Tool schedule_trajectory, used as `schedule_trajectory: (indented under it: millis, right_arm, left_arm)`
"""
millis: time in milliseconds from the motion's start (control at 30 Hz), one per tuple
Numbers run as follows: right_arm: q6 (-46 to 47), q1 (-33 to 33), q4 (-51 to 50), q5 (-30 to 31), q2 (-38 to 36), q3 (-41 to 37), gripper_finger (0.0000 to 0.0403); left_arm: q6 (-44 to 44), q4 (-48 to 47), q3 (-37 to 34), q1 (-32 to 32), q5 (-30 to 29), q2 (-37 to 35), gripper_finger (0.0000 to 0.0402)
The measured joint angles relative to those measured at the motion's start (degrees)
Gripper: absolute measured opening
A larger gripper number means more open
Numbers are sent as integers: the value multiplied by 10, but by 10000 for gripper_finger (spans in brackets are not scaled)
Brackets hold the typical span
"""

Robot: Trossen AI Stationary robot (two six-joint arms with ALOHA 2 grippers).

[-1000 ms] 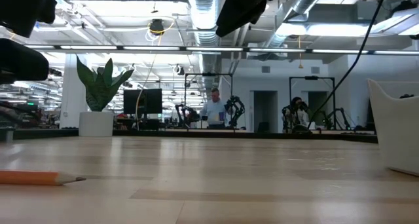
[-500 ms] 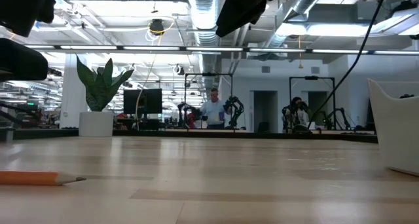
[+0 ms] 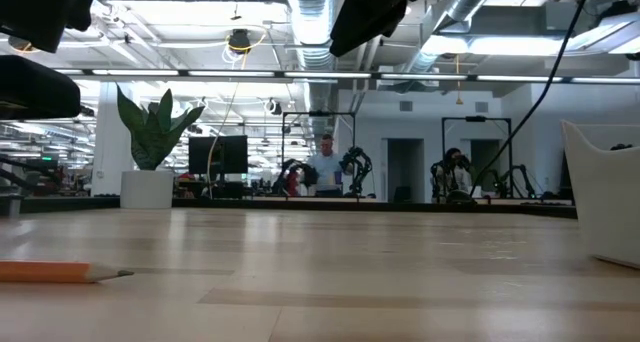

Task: Sort pens & pencils
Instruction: Put the orange pencil into the bottom right gray bin

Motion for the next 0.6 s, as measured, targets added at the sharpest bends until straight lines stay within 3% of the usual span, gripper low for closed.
schedule_trajectory:
  millis: [600]
  right_arm:
    - [0,0,0,0,0,0,166]
  left_arm:
    - [-3,1,0,0,-2,0,91]
